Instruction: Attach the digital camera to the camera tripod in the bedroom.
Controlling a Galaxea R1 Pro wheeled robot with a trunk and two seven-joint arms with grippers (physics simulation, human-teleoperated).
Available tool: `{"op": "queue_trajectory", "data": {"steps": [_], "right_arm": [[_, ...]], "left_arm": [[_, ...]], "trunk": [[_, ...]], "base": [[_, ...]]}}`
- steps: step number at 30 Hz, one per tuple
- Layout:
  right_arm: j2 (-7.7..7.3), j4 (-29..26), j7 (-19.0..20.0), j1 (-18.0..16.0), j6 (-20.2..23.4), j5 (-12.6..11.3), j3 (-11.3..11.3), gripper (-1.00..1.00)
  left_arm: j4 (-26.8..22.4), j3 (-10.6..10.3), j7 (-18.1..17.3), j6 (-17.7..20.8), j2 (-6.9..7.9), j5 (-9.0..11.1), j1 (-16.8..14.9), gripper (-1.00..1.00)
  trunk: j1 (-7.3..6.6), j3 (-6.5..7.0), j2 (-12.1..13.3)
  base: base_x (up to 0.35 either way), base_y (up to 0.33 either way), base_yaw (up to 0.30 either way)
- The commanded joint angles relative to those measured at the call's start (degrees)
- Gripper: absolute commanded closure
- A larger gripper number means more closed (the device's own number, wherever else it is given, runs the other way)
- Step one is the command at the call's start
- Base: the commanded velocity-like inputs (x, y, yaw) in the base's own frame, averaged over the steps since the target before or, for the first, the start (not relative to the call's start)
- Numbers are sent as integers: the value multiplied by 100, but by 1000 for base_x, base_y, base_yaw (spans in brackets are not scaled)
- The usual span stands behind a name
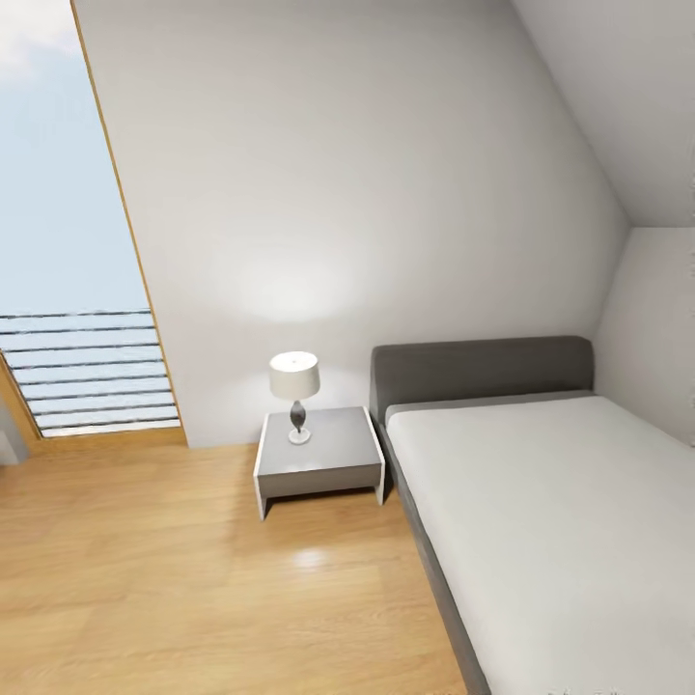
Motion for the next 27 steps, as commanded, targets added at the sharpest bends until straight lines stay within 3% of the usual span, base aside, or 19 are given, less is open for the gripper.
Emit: {"op": "queue_trajectory", "data": {"steps": [1,13,27], "right_arm": [[0,9,-1,-3,-30,-6,0,-100],[1,9,1,-3,-31,-6,-9,-100],[1,9,1,-3,-16,3,13,-100]], "left_arm": [[-5,5,2,-11,0,28,2,-100],[-5,5,2,-11,6,32,3,-100],[-5,5,2,-11,6,33,2,-100]], "trunk": [[0,-4,-2],[0,-4,-2],[0,-4,-2]], "base": [[0,0,-169],[0,0,-239],[0,0,-40]]}}
